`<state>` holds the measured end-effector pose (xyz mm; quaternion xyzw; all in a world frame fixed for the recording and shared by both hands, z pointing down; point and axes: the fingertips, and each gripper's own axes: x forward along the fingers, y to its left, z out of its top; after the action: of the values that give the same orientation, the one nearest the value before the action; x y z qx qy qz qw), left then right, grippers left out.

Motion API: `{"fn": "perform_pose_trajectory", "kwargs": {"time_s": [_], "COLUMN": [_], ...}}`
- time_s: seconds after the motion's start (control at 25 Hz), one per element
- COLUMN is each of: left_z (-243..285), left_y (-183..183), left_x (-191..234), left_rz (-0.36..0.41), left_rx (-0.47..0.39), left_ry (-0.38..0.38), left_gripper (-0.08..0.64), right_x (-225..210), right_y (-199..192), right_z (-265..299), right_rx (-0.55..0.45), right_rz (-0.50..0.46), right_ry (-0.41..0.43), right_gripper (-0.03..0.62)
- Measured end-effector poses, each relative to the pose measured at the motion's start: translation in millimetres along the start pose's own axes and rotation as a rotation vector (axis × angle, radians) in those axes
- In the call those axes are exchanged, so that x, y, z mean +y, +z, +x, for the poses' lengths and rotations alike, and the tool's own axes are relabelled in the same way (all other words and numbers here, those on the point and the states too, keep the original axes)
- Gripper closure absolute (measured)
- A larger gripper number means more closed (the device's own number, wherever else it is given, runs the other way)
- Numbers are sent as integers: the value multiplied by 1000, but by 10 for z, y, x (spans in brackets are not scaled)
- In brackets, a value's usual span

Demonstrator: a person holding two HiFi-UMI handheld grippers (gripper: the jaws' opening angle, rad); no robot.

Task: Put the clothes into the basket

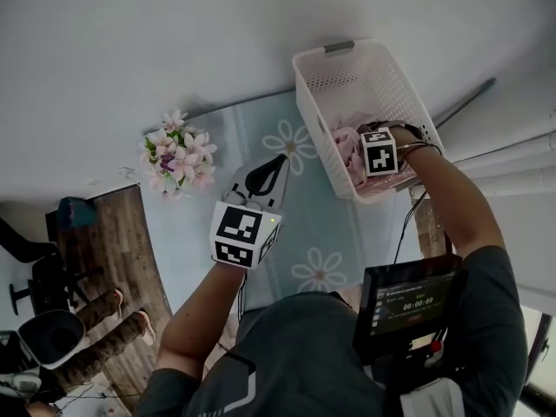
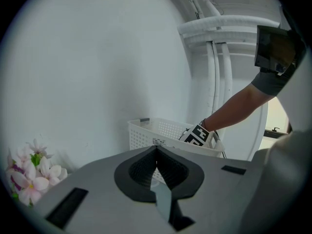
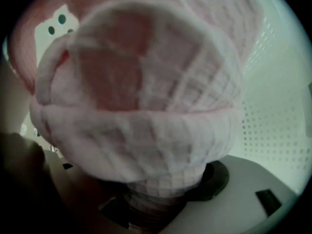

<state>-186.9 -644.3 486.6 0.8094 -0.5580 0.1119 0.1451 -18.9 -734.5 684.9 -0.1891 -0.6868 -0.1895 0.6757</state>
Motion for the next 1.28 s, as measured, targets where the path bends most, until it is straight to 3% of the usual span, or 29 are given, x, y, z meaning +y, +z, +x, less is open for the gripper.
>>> {"fn": "perform_pose_trajectory", "kwargs": {"time_s": [0.56, 0.88, 1.04, 1.28], "left_z": [-168, -394, -542, -842], "left_y": [-115, -23, 86, 264], "left_x": [26, 40, -45, -310], "left_rz": [-38, -14, -20, 4], "left_rx": [-1, -31, -60, -111], "left_ry": [21, 44, 47, 43], "left_gripper": [552, 551, 552, 551], "right_x": [38, -51, -133, -93], "right_y": [6, -53, -135, -98], "right_z": [198, -63, -566, -1494], "right_rx": [43, 10, -37, -205], "right_rz": [17, 140, 219, 329], "right_ry": [6, -61, -140, -358], "right_gripper": [239, 172, 172, 173]}}
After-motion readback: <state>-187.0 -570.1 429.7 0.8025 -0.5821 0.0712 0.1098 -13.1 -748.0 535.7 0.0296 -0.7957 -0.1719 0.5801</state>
